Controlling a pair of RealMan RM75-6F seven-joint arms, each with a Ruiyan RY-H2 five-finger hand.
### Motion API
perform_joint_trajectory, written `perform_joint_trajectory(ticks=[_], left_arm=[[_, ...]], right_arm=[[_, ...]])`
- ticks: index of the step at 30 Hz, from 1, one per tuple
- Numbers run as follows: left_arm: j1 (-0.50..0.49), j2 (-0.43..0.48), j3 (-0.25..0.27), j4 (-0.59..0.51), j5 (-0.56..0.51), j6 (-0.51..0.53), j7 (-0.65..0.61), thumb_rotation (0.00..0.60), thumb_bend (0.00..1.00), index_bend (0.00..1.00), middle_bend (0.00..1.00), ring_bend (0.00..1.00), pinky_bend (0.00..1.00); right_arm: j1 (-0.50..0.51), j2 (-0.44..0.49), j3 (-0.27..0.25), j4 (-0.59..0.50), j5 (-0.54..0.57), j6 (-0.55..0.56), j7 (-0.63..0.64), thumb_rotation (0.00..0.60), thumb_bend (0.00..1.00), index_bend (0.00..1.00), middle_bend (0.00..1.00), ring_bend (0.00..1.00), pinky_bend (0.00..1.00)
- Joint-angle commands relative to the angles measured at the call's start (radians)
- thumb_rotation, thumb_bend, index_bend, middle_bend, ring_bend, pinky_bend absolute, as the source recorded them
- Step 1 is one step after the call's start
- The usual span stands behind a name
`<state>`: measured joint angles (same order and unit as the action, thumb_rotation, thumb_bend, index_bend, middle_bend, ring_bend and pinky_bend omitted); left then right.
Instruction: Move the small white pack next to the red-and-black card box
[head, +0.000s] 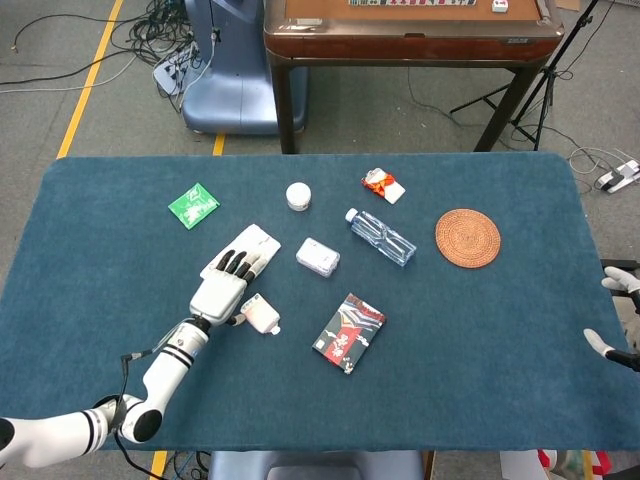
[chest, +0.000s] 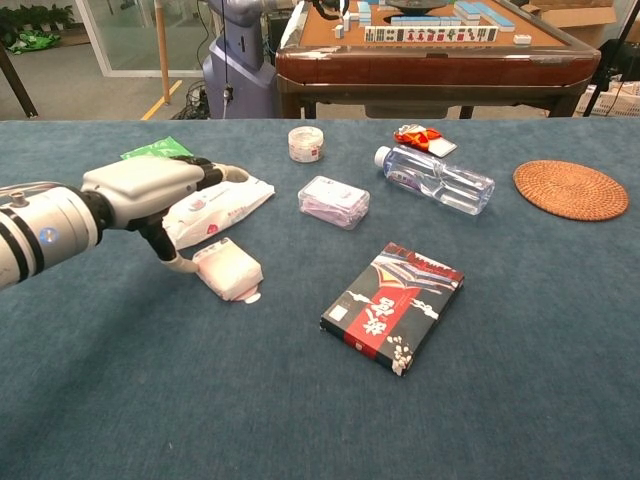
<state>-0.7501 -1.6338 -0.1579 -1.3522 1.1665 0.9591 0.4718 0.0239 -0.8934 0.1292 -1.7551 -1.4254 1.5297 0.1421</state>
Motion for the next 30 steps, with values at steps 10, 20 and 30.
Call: perform_joint_trajectory(ticks=[10,20,30], left_arm=[[-0.054,-0.063,-0.029,0.046,-0.012,-0.029,-0.012,0.600,0.01,0.00,0.00,0.00,0.01],[-0.084,-0.107,-0.028,0.058,-0.020,-0.041,0.002,0.600,0.01,0.00,0.00,0.00,0.01],[-0.075,-0.089,-0.008,0.001,-0.035,-0.016,0.052,0.600,0.01,0.00,0.00,0.00,0.01]], right_arm=[[-0.003,0.006,0.003,0.000,0.004,0.005,0.012,0.600,0.14,0.22,0.32,0.26,0.45],[-0.009,0.014,0.006,0.000,0.004,0.014,0.030,0.600,0.14,0.22,0.32,0.26,0.45],[-0.010,0.017,0.006,-0.001,-0.001,0.015,0.037,0.600,0.14,0.22,0.32,0.26,0.45]])
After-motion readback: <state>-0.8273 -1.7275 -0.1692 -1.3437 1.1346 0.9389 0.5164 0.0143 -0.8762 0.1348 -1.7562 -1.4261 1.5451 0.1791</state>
